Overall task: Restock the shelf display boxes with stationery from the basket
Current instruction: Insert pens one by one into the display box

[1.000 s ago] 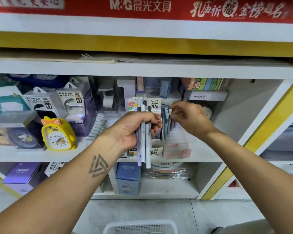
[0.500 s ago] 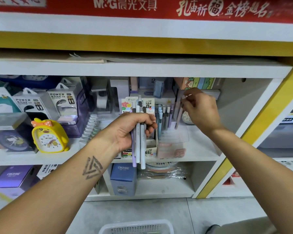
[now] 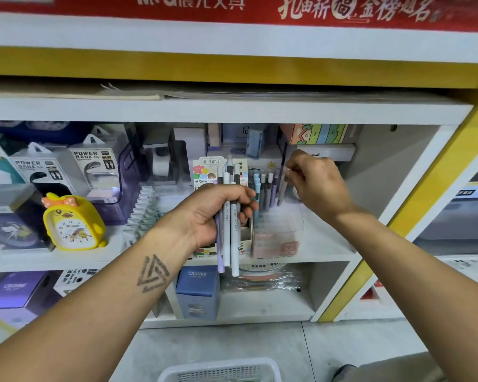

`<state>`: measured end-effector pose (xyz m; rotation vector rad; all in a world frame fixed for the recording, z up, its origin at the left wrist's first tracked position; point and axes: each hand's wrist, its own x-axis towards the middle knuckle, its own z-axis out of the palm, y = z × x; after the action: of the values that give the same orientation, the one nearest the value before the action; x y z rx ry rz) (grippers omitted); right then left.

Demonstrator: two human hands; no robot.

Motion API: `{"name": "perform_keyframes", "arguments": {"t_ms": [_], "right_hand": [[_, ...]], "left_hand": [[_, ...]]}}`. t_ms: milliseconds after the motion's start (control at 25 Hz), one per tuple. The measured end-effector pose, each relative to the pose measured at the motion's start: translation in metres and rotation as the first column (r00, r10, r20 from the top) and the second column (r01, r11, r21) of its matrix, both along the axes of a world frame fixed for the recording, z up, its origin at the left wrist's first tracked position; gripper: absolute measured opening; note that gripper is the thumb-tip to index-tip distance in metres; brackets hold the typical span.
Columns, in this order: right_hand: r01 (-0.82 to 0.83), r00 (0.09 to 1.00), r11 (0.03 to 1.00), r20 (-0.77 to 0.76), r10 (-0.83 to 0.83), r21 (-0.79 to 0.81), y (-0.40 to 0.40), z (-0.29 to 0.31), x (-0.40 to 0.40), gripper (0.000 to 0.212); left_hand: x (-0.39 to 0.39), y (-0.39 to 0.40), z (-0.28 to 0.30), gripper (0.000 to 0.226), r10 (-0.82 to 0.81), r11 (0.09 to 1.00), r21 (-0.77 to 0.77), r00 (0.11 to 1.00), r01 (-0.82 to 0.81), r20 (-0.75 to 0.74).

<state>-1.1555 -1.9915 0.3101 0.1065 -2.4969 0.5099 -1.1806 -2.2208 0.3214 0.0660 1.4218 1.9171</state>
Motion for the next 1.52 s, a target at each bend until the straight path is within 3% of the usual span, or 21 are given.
{"name": "perform_keyframes", "arguments": {"t_ms": [120,240,440,520,560,640,720,800,920,1080,1320,1520], "right_hand": [[0.001,0.999,0.999,0.039,-0.002,0.047,-0.001,-0.002,0.001,0.013],[0.055,0.998,0.990,-0.023,-0.052,0.131,-0.004,-0.001,-0.002,0.020],[0.115,0.967,0.969,0.197,-0.159,0.220,-0.012,0.002,0.001,0.041],[0.079,0.983,0.996,0.161,-0.085,0.043,-0.023,0.009,0.001,0.031],[0.044,0.985,0.986,0.172,-0.016,-0.162,-0.031,0.015,0.002,0.023],[-0.031,0.953,0.795,0.221,0.206,-0.606,-0.049,0.024,0.007,0.009],[-0.045,0.915,0.654,0.232,0.331,-0.755,-0.063,0.027,0.011,0.013],[-0.035,0.893,0.572,0.232,0.386,-0.819,-0.073,0.027,0.012,0.020],[0.001,0.840,0.456,0.248,0.483,-0.890,-0.081,0.029,0.012,0.031],[-0.046,0.804,0.530,0.283,0.523,-0.847,-0.086,0.031,0.015,0.027],[-0.008,0.832,0.451,0.244,0.498,-0.892,-0.091,0.033,0.012,0.024],[0.028,0.840,0.483,0.282,0.463,-0.875,-0.090,0.032,0.009,0.015]], "left_hand": [[0.000,-0.001,0.000,0.016,0.005,1.000,0.000,1.000,-0.005,0.002],[0.002,-0.002,0.001,0.016,-0.003,1.000,-0.001,1.000,0.003,0.004],[0.005,-0.004,0.003,0.013,-0.021,1.000,0.018,1.000,0.020,0.014],[0.004,-0.007,0.005,0.011,-0.024,0.999,0.028,1.000,0.024,0.009],[0.005,-0.007,0.006,0.010,-0.032,0.999,0.026,0.999,0.032,0.001],[0.008,-0.009,0.007,0.009,-0.056,0.998,0.011,0.998,0.056,-0.013],[0.012,-0.011,0.009,0.013,-0.084,0.996,0.009,0.996,0.084,-0.010],[0.014,-0.013,0.011,0.015,-0.091,0.995,0.053,0.995,0.089,0.029],[0.012,-0.017,0.016,0.009,0.017,0.988,0.149,0.993,-0.034,0.114],[0.006,-0.022,0.018,0.017,0.168,0.960,0.191,0.966,-0.206,0.195],[0.016,-0.027,0.016,0.021,-0.018,0.996,0.087,0.999,0.015,0.032],[0.018,-0.025,0.014,0.031,-0.106,0.991,0.076,0.994,0.107,-0.020]]}}
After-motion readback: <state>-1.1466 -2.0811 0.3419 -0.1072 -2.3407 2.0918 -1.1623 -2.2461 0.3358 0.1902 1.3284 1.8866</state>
